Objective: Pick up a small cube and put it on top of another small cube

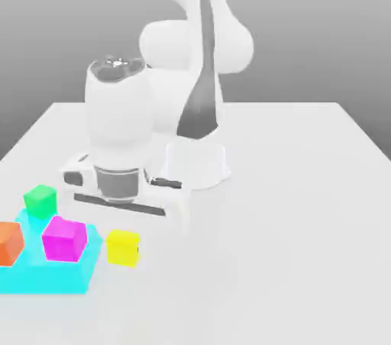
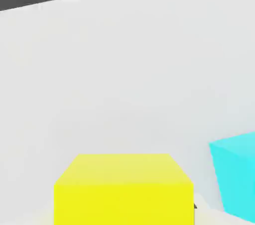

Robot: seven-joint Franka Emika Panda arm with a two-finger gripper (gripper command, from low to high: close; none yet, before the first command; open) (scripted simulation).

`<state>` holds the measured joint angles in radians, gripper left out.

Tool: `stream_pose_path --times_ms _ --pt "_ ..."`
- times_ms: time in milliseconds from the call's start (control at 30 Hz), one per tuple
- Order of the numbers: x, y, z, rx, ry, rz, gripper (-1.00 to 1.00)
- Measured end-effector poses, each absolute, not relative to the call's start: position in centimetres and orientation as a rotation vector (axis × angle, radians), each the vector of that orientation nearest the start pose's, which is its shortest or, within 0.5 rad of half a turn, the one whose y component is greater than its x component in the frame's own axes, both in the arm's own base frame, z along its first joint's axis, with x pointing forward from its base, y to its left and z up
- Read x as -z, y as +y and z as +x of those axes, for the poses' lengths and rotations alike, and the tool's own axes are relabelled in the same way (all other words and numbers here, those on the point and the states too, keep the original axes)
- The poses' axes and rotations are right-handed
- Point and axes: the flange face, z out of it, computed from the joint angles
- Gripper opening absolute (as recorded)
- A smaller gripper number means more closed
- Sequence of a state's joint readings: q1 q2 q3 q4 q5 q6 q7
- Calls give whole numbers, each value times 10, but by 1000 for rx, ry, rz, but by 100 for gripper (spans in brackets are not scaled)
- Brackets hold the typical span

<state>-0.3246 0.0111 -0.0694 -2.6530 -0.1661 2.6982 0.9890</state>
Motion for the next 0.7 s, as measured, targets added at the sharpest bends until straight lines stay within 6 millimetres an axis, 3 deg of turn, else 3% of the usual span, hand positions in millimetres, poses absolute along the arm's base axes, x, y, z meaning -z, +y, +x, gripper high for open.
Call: stream_pose_path --times_ms 133,400,467,600,633,700 --pt "-267 -219 365 94 2245 -2304 -100" --pt "-307 -296 271 37 2785 -1504 -100" --pt "-298 -300 255 9 2824 -1383 -100" --pt "-253 -301 250 0 2837 -1344 -100" --pt "-246 -301 249 1 2838 -1342 100" --pt "-246 -301 249 1 2838 -1342 100"
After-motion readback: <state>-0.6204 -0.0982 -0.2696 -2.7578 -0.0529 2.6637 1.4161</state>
